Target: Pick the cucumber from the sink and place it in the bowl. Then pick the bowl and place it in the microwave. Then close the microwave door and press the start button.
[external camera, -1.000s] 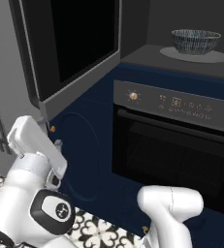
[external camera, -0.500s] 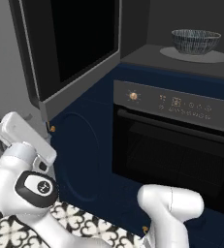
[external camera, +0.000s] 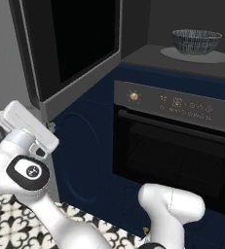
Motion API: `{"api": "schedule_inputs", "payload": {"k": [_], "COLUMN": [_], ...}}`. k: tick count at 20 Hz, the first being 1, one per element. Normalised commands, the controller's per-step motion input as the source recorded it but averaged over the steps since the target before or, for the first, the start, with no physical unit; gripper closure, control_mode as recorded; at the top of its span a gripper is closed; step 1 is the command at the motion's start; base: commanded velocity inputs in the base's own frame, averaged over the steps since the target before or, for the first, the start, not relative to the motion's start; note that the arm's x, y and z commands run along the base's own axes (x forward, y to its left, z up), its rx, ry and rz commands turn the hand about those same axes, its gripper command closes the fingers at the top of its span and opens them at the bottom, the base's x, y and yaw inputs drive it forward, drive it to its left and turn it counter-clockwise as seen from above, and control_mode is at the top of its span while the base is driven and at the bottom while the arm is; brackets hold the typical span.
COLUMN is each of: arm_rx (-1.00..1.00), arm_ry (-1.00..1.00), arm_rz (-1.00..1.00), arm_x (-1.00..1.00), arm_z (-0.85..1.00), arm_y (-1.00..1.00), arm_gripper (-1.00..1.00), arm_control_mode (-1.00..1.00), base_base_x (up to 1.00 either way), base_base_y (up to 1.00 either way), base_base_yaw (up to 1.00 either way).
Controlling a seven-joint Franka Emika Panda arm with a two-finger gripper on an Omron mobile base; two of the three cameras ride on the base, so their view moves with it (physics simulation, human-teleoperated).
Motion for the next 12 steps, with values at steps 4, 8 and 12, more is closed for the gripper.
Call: {"api": "schedule_inputs", "payload": {"k": [4, 8, 12], "arm_rx": [0.03, 0.06, 0.15], "arm_ry": [-0.03, -0.13, -0.22], "arm_rz": [-0.17, -0.12, -0.11], "arm_x": [0.57, 0.01, -0.13], "arm_z": [0.00, 0.11, 0.36], "arm_y": [0.01, 0.01, -0.09], "arm_gripper": [-1.00, -1.00, -1.00], "arm_control_mode": [-1.00, -1.00, -1.00], "base_base_x": [0.00, 0.00, 0.00], "base_base_y": [0.00, 0.00, 0.00], "base_base_yaw": [0.00, 0.00, 0.00]}}
